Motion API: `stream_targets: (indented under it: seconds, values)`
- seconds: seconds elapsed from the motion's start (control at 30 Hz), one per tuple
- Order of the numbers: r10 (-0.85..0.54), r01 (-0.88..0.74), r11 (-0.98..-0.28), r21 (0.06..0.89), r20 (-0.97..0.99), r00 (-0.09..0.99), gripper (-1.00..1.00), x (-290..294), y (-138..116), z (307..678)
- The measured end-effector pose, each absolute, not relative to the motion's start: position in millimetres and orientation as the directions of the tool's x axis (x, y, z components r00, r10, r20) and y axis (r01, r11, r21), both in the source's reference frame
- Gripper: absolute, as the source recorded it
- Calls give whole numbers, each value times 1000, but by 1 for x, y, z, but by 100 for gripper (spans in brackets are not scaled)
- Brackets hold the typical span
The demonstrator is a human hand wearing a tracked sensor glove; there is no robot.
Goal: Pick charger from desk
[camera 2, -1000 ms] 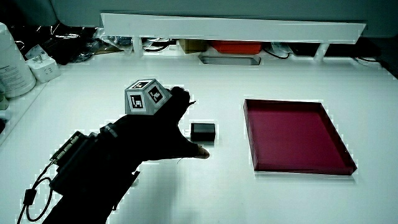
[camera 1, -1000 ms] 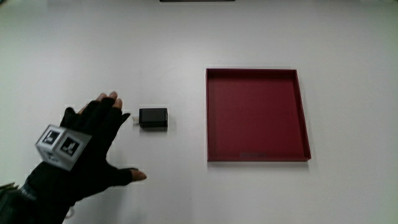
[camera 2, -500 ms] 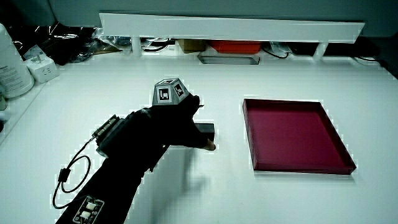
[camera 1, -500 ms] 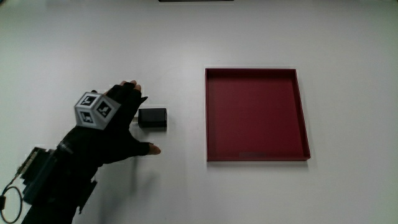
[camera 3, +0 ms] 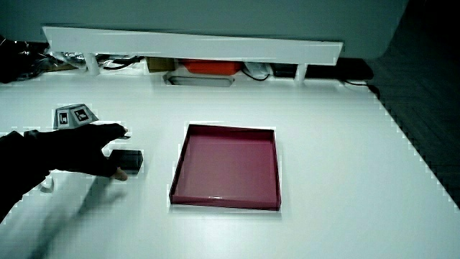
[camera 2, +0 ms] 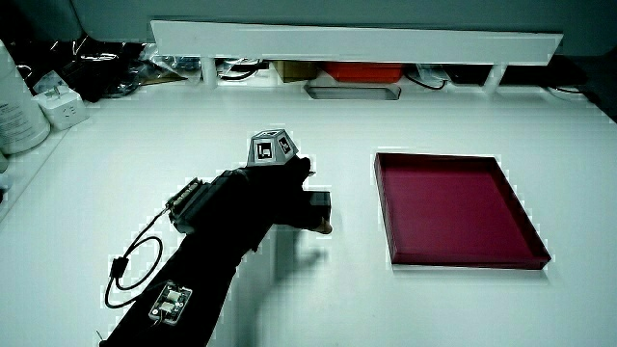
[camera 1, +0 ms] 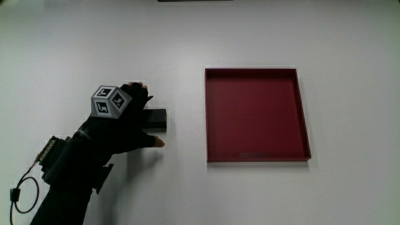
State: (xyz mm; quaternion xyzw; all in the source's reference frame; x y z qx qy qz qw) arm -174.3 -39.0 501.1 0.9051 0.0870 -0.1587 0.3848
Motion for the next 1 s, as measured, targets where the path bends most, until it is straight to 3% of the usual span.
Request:
stream_targets:
  seconds: [0.13, 0.7, 1.0]
  values:
    - [24, 277, -682, 677, -357, 934, 0, -175, -37, 503]
    - [60, 294, -748, 595, -380, 923, 100, -176, -38, 505]
    - [80, 312, -761, 569, -395, 915, 100, -177, -37, 504]
